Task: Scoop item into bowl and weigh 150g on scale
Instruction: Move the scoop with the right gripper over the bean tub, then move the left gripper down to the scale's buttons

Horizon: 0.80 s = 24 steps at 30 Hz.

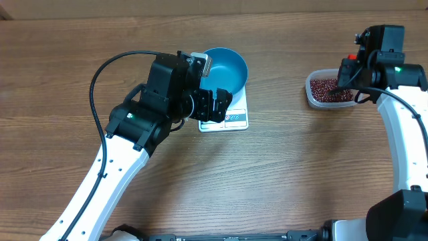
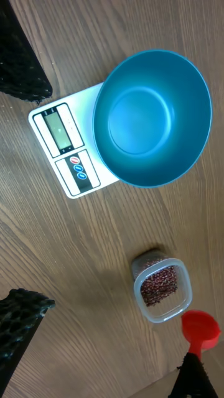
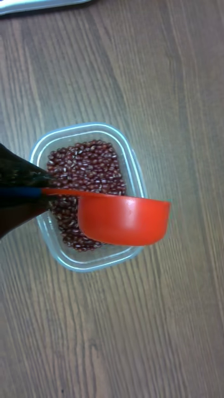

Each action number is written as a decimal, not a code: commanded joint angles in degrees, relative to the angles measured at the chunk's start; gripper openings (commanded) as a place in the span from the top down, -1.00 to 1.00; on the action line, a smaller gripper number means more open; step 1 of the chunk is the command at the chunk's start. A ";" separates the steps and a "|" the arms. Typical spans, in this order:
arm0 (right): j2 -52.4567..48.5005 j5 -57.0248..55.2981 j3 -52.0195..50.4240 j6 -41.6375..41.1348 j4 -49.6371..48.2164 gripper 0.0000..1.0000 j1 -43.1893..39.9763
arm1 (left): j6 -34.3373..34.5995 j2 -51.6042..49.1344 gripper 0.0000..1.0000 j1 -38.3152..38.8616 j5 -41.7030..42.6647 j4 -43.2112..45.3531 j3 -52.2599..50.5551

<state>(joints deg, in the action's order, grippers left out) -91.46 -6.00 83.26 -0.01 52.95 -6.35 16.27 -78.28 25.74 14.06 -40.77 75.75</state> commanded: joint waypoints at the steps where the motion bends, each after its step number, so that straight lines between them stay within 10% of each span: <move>1: 0.04 -0.02 2.25 0.39 0.15 0.93 -0.09 | -1.05 -0.20 -1.00 -0.20 -0.57 0.09 1.01; 24: 0.04 0.07 2.25 0.52 2.95 0.93 -0.11 | -0.85 -0.24 -0.99 -0.20 -0.59 1.18 1.01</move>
<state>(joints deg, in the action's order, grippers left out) -91.46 -5.96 83.26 0.05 55.75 -6.35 16.29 -78.28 25.74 13.85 -39.88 75.75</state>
